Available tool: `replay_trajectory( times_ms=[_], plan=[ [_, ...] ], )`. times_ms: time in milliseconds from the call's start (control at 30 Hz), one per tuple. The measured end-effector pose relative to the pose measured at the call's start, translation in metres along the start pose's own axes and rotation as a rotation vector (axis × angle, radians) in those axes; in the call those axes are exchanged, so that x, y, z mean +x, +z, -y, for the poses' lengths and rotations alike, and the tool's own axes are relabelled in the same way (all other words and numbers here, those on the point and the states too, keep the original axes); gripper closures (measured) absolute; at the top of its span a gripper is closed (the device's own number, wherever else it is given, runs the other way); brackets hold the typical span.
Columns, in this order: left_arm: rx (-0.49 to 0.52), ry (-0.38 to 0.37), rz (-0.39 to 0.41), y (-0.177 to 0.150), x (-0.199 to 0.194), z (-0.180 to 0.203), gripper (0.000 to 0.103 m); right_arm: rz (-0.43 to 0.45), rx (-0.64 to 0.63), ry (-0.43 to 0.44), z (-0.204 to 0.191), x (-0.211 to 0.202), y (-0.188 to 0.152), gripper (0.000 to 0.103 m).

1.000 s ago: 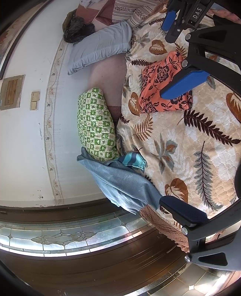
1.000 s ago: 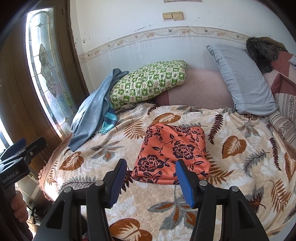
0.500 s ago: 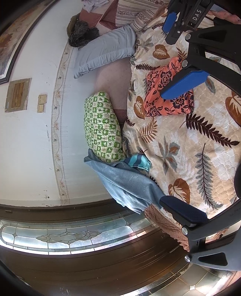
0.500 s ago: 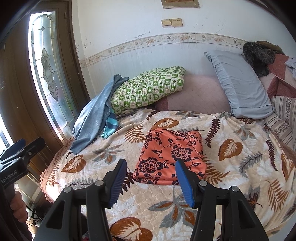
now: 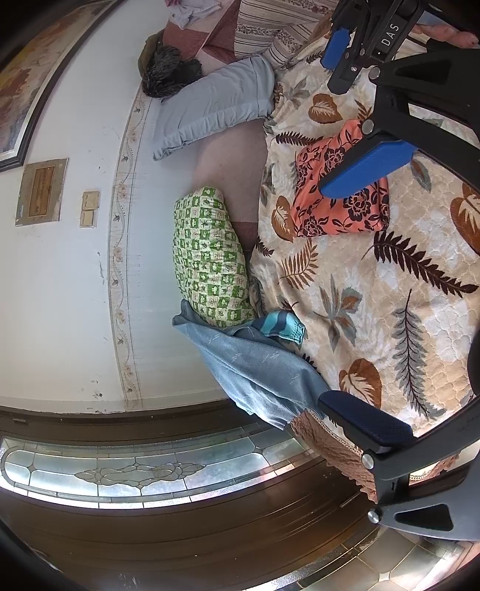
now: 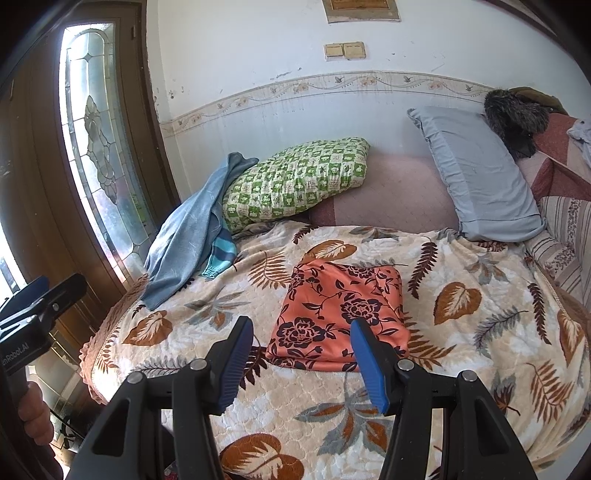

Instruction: Fold small clothes

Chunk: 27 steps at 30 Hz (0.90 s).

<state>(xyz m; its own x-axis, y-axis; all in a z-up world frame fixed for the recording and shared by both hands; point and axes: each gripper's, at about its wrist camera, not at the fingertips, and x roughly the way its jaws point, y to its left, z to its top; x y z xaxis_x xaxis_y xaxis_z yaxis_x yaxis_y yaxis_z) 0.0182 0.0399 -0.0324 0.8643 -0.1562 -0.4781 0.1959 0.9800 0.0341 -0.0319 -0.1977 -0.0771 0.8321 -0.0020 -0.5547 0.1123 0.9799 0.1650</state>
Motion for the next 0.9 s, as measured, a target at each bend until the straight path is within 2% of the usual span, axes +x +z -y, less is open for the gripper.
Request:
replay_trajectory(
  times_ms=[900],
  plan=[
    [0.006, 0.0, 0.005, -0.0006, 0.0034, -0.0061, 0.0, -0.012, 0.008, -0.003, -0.0026, 0.0085, -0.0024, 0.044]
  ],
)
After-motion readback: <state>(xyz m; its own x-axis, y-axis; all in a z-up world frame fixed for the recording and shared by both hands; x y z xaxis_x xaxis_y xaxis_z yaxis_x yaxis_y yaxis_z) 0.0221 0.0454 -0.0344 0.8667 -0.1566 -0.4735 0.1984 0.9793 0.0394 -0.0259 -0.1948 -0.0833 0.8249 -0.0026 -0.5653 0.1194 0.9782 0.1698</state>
